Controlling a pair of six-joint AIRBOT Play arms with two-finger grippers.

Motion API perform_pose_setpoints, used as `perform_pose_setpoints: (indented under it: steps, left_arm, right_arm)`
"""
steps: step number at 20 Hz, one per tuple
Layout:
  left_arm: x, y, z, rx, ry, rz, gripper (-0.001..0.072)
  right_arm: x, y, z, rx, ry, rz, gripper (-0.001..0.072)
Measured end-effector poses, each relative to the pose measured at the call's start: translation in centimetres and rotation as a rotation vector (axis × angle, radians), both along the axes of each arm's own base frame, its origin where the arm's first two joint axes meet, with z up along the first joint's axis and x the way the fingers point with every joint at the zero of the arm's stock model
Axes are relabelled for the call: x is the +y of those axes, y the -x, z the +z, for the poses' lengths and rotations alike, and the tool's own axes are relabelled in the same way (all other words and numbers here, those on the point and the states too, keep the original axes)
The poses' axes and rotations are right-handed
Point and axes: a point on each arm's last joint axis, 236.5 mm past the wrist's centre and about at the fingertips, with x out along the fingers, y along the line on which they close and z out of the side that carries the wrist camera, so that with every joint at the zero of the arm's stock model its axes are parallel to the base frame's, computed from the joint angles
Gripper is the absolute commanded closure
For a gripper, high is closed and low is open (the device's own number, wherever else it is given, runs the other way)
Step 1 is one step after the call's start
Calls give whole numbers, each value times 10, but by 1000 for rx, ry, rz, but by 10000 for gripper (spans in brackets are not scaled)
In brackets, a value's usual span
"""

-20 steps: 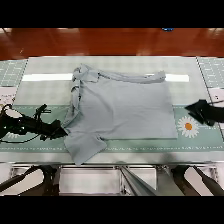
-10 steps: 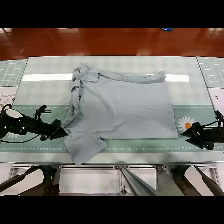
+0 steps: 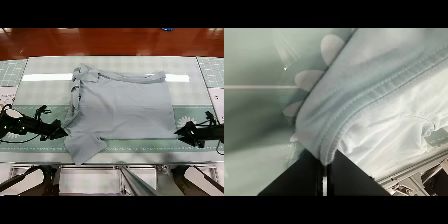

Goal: Fold the shirts.

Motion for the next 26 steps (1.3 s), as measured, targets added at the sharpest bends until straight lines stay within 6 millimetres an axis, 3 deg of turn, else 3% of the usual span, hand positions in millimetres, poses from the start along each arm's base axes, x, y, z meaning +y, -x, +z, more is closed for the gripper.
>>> perform_pose_setpoints:
  steps: [2, 3, 4, 5, 6, 11, 13, 15, 17, 18, 21, 23, 25, 26]
  left_arm:
    - [0, 0, 0, 0, -1, 0, 688]
    - [0, 0, 0, 0, -1, 0, 688]
    - [0, 0, 0, -1, -1, 1, 688]
    - [0, -1, 0, -1, -2, 2, 688]
    - [1, -1, 0, -2, -2, 3, 688]
    - [6, -13, 4, -43, -21, 4, 688]
    - [20, -41, 13, -143, -81, 15, 688]
    - [17, -73, 49, -254, -52, 27, 688]
    - [18, -117, 105, -458, -41, 28, 688]
    - [19, -141, 144, -591, -45, 39, 688]
    - [22, -190, 287, -998, -77, 79, 689]
    - [25, -198, 392, -1266, -123, 111, 689]
    - [25, -182, 489, -1495, -175, 130, 689]
    - [24, -170, 525, -1581, -203, 134, 689]
  right_arm:
    - [15, -14, -4, -24, -40, 9, 310]
    - [22, -20, -6, -32, -60, 15, 399]
    - [28, -26, -9, -42, -71, 20, 542]
    - [32, -31, -12, -51, -72, 29, 593]
    - [36, -36, -13, -65, -78, 34, 691]
    - [47, -58, 1, -150, -113, 89, 689]
    - [43, -75, 22, -223, -100, 118, 689]
    - [34, -100, 57, -331, -57, 148, 689]
    - [26, -131, 117, -487, -13, 169, 689]
    - [26, -146, 161, -601, 11, 181, 689]
    - [22, -169, 298, -940, 172, 218, 689]
    - [21, -167, 392, -1152, 312, 216, 689]
    - [26, -151, 466, -1310, 425, 217, 689]
    - [31, -138, 501, -1389, 479, 214, 689]
